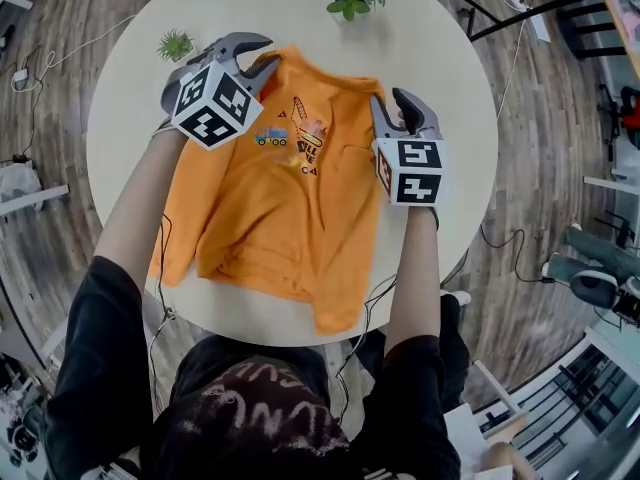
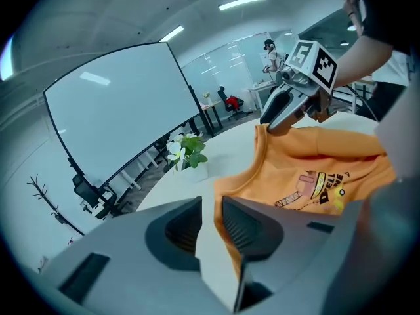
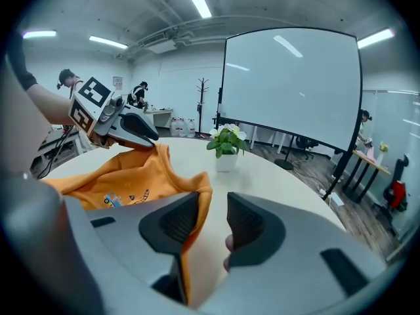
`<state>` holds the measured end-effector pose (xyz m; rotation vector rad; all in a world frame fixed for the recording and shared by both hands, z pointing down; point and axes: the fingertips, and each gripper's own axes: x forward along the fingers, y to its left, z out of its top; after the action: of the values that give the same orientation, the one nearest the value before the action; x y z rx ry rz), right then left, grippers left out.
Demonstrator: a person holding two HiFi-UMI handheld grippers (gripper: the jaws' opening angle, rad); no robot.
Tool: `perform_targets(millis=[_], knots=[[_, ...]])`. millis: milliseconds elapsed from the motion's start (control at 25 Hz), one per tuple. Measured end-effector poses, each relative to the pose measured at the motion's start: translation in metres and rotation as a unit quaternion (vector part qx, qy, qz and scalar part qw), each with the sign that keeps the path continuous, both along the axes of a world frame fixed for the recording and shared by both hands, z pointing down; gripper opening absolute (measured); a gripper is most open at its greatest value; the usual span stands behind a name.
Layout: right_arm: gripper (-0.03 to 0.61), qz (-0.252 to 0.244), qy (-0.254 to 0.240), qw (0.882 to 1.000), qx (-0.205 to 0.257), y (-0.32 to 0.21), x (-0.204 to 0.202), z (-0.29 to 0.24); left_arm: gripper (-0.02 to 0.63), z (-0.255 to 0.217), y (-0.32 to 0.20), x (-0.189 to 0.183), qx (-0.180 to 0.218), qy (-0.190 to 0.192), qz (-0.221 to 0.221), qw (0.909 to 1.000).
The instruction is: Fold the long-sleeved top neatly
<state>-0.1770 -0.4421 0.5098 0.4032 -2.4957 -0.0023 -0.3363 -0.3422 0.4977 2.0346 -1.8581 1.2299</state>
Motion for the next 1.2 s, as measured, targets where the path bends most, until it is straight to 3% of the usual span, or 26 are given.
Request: perform_targets(millis=[600, 800, 1000, 1200], knots=[[0.129, 0.002, -0.008, 1.0, -0.011, 0.006, 0.003, -0.02, 0.106, -0.022, 0.019, 0.008, 0.003, -0.004, 0.002, 1.0], [0.081, 0.004, -0.011, 1.0, -0.002, 0.018, 0.011, -0.029, 0.096, -0.028, 0.034, 0.02, 0.002, 0.004, 0.001, 1.0], [0.006, 0.007, -0.019, 1.0, 0.002, 0.049, 0.026, -0.036, 0.011, -0.034, 0.061, 0.036, 0.005, 0.014, -0.004, 0.9999], [0.006, 0.01, -0.025, 1.0, 0.004, 0.089, 0.047, -0.048, 0.011, -0.048, 0.097, 0.06, 0.015, 0.02, 0.002, 0.9997]])
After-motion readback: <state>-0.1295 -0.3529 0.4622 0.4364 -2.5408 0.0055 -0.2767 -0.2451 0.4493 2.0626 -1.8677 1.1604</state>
